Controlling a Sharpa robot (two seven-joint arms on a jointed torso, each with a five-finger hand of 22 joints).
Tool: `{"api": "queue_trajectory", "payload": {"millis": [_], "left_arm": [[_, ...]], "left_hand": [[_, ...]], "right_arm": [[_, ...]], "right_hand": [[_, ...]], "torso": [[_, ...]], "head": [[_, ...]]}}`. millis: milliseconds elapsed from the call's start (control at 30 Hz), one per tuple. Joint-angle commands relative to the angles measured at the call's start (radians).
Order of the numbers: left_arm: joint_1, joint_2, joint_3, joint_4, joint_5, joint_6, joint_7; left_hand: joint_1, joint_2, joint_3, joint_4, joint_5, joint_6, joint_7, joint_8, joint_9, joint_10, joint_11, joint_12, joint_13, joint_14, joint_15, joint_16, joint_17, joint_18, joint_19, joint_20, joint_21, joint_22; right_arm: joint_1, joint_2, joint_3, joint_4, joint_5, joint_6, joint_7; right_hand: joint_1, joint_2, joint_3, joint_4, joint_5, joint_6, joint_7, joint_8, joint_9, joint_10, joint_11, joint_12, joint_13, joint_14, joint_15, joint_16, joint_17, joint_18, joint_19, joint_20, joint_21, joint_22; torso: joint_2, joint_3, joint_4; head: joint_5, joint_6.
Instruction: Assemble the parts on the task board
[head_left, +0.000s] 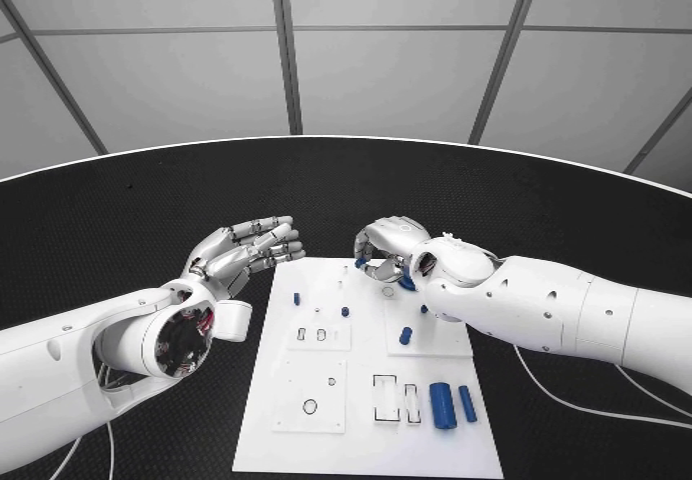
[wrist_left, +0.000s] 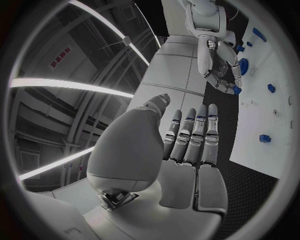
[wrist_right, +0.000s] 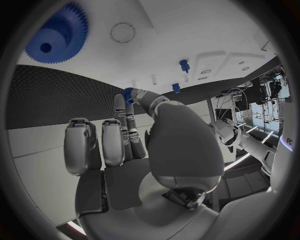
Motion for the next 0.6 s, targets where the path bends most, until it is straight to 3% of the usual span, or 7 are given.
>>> {"api": "queue_trajectory", "payload": {"millis": [33, 467, 600], "left_arm": [[0.002, 0.000, 0.000, 0.001, 0.000, 0.000, 0.000], [0.011, 0.001, 0.000, 0.002, 0.000, 0.000, -0.001], [0.012, 0.001, 0.000, 0.003, 0.000, -0.001, -0.002]], "left_hand": [[-0.001, -0.006, 0.005, 0.002, -0.005, -0.006, 0.073, -0.004, -0.002, -0.007, 0.002, -0.005, -0.001, -0.007, -0.001, -0.004, -0.001, 0.014, 0.007, 0.000, -0.006, -0.002], [-0.001, -0.006, 0.005, 0.002, -0.005, -0.006, 0.073, -0.004, -0.002, -0.007, 0.002, -0.005, -0.001, -0.007, -0.001, -0.004, -0.001, 0.014, 0.007, 0.000, -0.006, -0.002], [-0.001, -0.007, 0.007, 0.000, -0.006, -0.010, 0.074, -0.006, -0.003, -0.007, 0.002, -0.006, -0.001, -0.008, -0.001, -0.006, -0.001, 0.014, 0.007, 0.000, -0.006, -0.002]], "right_arm": [[0.000, 0.010, 0.000, -0.007, 0.000, 0.000, 0.001], [0.001, 0.035, 0.000, -0.029, 0.000, 0.014, 0.005], [0.001, 0.039, 0.000, -0.035, 0.000, 0.017, 0.005]], "right_hand": [[0.005, 0.004, 0.000, -0.003, 0.003, 0.008, -0.003, 0.004, 0.048, 0.003, 0.002, 0.000, 0.001, 0.054, -0.005, 0.002, 0.001, -0.014, 0.030, -0.005, 0.003, 0.093], [0.003, 0.004, -0.001, -0.003, -0.001, 0.006, -0.002, 0.004, 0.052, 0.003, 0.004, -0.002, 0.001, 0.054, -0.004, 0.003, 0.002, -0.014, 0.031, -0.005, 0.005, 0.095], [0.003, 0.004, -0.001, -0.003, -0.001, 0.006, -0.002, 0.004, 0.052, 0.003, 0.004, -0.002, 0.001, 0.054, -0.004, 0.003, 0.002, -0.014, 0.031, -0.005, 0.005, 0.095]], "torso": [[0.005, -0.0024, 0.0045], [0.014, -0.0081, 0.0117], [0.015, -0.0071, 0.0118]], "head": [[-0.001, 0.002], [-0.003, 0.006], [-0.001, 0.007]]}}
